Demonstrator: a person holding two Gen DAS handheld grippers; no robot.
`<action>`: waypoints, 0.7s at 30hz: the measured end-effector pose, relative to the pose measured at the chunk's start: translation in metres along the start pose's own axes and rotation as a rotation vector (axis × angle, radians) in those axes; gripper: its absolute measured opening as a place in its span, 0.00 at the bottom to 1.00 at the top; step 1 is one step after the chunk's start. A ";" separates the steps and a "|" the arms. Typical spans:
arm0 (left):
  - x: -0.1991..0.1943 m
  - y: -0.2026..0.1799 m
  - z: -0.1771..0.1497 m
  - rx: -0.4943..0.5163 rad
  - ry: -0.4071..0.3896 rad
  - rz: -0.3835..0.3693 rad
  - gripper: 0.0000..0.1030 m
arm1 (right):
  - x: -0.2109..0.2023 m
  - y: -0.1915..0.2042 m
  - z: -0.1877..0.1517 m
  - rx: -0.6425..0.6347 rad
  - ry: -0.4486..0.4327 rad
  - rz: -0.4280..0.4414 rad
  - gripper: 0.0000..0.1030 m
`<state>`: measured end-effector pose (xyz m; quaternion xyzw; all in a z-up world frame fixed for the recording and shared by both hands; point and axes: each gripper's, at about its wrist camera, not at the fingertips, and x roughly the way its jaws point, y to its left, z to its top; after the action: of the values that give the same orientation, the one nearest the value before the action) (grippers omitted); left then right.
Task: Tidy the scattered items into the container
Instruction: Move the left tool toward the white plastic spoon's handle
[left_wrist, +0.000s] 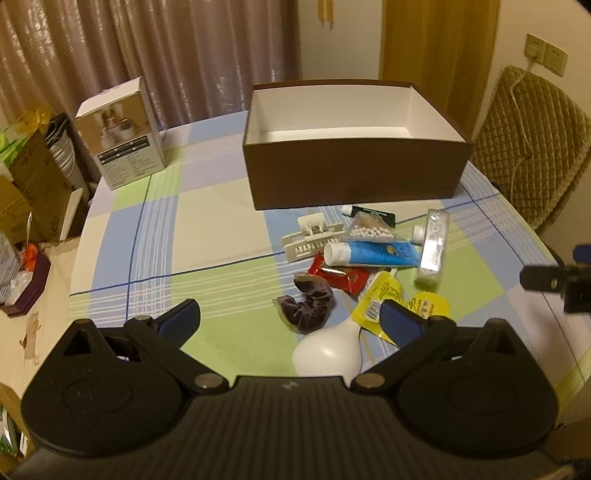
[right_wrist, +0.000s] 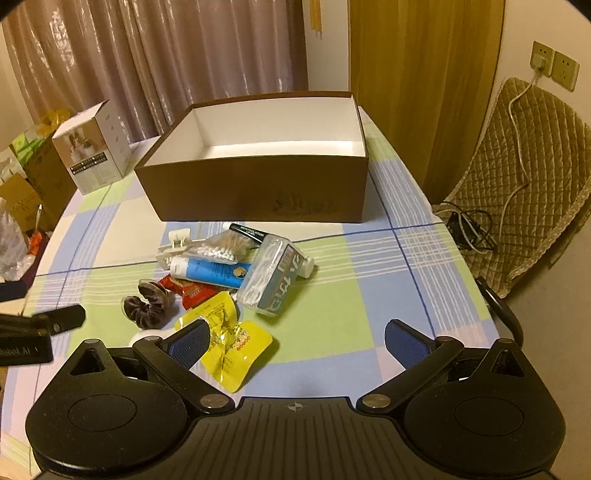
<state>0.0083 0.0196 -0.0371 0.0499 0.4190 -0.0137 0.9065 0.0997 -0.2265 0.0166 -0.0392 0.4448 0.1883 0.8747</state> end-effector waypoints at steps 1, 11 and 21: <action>0.002 -0.001 -0.002 0.009 -0.007 -0.013 0.96 | 0.001 -0.001 0.000 0.002 0.002 0.002 1.00; 0.027 -0.009 -0.026 0.121 0.017 -0.164 0.80 | 0.015 -0.023 -0.003 0.064 0.029 0.035 1.00; 0.063 -0.010 -0.037 0.206 0.093 -0.201 0.78 | 0.037 -0.032 -0.008 0.104 0.092 0.063 1.00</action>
<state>0.0201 0.0145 -0.1097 0.1010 0.4596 -0.1448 0.8704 0.1251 -0.2474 -0.0201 0.0116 0.4946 0.1903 0.8480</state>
